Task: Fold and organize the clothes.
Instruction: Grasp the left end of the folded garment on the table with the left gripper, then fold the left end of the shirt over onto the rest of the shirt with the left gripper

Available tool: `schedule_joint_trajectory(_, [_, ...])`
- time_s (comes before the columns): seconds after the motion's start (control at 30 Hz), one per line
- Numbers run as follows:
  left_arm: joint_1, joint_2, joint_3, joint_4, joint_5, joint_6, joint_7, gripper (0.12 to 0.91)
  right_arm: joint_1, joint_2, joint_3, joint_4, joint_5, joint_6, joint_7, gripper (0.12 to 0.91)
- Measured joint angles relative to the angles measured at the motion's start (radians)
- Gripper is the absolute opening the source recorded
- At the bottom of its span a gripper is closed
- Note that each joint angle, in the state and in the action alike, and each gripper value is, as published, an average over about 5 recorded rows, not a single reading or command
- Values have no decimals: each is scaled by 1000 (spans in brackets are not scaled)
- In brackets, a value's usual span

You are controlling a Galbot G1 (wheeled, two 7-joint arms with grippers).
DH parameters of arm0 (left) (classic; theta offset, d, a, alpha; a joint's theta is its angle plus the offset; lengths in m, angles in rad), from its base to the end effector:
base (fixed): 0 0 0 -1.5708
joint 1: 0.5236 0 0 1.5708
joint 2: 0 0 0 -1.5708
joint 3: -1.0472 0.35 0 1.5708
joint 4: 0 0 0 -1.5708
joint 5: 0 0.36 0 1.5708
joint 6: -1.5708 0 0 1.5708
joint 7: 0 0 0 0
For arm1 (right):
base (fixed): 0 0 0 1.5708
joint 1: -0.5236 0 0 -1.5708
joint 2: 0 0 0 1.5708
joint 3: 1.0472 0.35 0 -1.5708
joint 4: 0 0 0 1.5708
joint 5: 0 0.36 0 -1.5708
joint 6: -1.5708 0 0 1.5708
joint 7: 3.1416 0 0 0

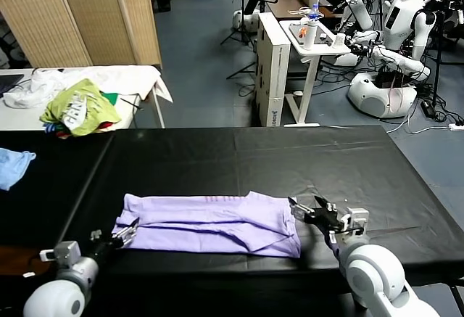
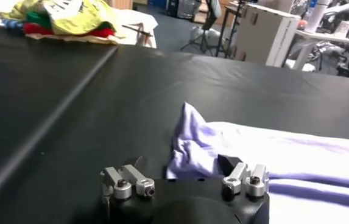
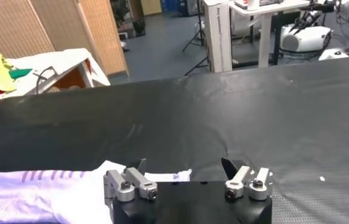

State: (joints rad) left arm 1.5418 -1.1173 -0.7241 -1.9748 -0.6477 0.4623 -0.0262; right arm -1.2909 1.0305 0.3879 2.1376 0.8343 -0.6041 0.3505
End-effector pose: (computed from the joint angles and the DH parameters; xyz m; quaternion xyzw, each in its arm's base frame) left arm 0.2103 0.1506 -0.2935 -0.0070 -0.9651 0.0716 0.2520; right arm 0.2545 -0.0454 -0.2235 0.0856 -0.9626 -0.0739 0.2464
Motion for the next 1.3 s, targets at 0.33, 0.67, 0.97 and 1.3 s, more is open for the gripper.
schedule_joint_trajectory(0.33, [-4,0,-7,18,-84,6,-1,374,-4,4,0,4,-5,0,-2,907])
schedule_joint_trajectory(0.67, [13,26,-19,-15,17,-22,-1,184,-14,13,-7,4,-14,6,-8,907])
schedule_joint_trajectory(0.97, [95,119,-120,-42,270,-103,33,184,-35,20,-19,13,-32,22,-25,907])
schedule_joint_trajectory(1.3, [210,173,-282,3,338,-196,33,184,-79,47,-10,27,-59,51,-58,907])
